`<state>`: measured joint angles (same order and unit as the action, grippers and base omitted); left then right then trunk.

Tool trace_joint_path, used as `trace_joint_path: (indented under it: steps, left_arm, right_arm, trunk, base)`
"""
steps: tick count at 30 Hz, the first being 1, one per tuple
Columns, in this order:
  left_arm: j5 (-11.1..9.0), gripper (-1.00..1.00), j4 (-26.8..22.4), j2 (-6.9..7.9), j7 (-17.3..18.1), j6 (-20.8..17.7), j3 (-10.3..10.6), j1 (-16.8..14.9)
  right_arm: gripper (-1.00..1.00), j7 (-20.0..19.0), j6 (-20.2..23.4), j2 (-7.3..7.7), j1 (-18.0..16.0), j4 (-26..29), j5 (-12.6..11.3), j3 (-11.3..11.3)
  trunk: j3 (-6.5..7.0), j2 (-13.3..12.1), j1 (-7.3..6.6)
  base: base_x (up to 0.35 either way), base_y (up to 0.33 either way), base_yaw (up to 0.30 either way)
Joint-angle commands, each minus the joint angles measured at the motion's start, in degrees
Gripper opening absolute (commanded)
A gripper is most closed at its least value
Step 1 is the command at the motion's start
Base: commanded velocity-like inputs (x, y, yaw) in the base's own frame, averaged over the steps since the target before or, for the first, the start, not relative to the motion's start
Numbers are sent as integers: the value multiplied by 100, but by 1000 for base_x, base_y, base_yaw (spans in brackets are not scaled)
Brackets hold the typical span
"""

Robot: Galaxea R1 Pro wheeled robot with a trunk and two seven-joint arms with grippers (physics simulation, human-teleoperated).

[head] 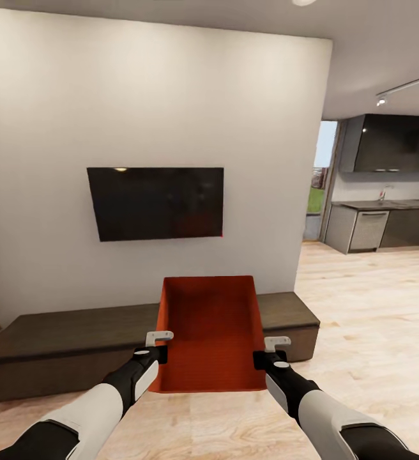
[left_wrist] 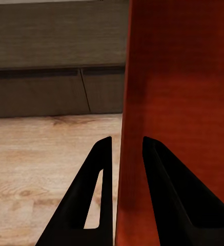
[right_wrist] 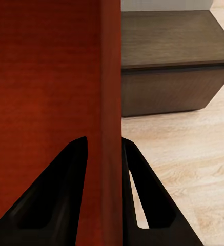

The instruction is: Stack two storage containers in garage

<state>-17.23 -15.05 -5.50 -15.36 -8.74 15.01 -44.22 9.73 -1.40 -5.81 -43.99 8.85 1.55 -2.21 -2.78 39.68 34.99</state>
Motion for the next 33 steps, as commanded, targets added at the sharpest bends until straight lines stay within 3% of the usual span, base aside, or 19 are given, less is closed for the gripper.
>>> trace_joint_path:
  steps: [1, 21, 33]
  left_arm:
    - [159, -100, -31, 14, -107, -31, -60, -7]
    - [159, -100, -33, 5, -107, -31, -60, -7]
    - [159, -100, -33, 5, -107, -31, -60, -7]
  right_arm:
    - [-100, 20, -10, 1, -4, -24, -41, 10]
    - [-100, 23, -11, 1, -4, -24, -41, 11]
    - [-100, 29, -10, 9, -4, -24, -42, 11]
  trunk:
    - [-2, 9, 2]
    - [10, 9, 2]
    - [10, 9, 2]
  base:
    - [0, 0, 0]
    - [0, 0, -4]
    - [0, 0, -258]
